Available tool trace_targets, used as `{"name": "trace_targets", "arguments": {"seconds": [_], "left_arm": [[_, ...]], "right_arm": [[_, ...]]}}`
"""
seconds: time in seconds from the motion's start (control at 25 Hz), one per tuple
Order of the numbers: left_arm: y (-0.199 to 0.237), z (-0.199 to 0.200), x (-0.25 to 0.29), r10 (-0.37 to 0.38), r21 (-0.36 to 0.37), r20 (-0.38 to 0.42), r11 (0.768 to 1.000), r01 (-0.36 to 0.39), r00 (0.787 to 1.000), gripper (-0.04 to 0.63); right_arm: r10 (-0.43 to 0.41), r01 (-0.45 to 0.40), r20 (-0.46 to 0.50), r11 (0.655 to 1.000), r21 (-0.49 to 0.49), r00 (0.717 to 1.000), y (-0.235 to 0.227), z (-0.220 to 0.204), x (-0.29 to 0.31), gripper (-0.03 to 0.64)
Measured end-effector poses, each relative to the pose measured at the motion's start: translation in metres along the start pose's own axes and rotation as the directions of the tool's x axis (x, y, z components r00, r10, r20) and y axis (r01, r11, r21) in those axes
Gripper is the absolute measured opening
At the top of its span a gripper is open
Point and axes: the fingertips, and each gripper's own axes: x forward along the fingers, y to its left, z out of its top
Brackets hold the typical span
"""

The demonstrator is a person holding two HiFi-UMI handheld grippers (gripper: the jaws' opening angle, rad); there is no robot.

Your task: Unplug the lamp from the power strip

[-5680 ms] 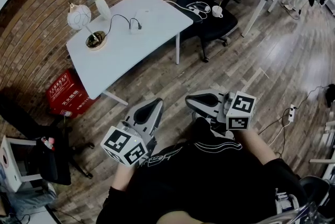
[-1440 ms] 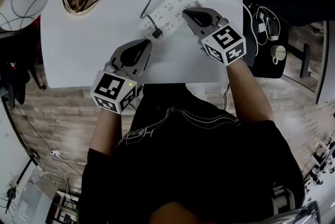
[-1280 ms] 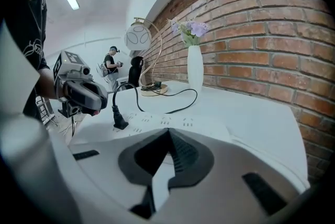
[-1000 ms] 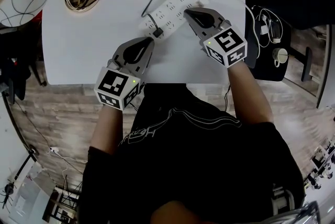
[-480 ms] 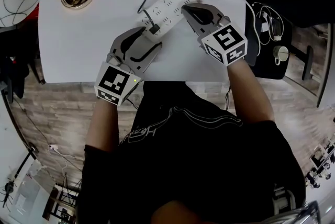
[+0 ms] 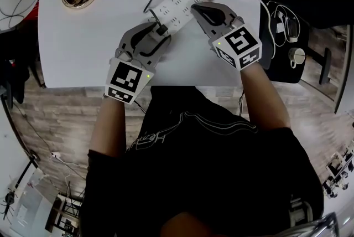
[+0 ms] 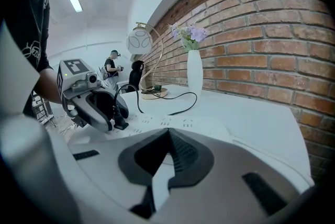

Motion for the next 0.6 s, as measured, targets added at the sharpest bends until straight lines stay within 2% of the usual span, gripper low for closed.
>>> {"name": "trace_targets", "arguments": {"seconds": [0.28,0.48,0.6], "left_arm": [[0.0008,-0.0027,0.0066,0.036,0.053,-0.042,0.998,-0.034,0.998,0.078],[0.0011,-0.0022,0.0055,0.051,0.037,-0.024,0.998,-0.050,0.998,0.072],[0.0005,-0.0012,0.0049,0.052,0.054,-0.028,0.997,-0.051,0.998,0.069]], "right_arm": [[-0.015,0.015,0.007,1.000,-0.014,1.000,-0.0002,-0.0010,-0.0003,-0.003],[-0.020,0.020,0.010,1.000,-0.021,1.000,-0.0001,-0.0005,-0.0001,-0.003],[-0.023,0.023,0.012,0.999,-0.023,1.000,0.0002,0.0001,-0.0006,-0.003]]}}
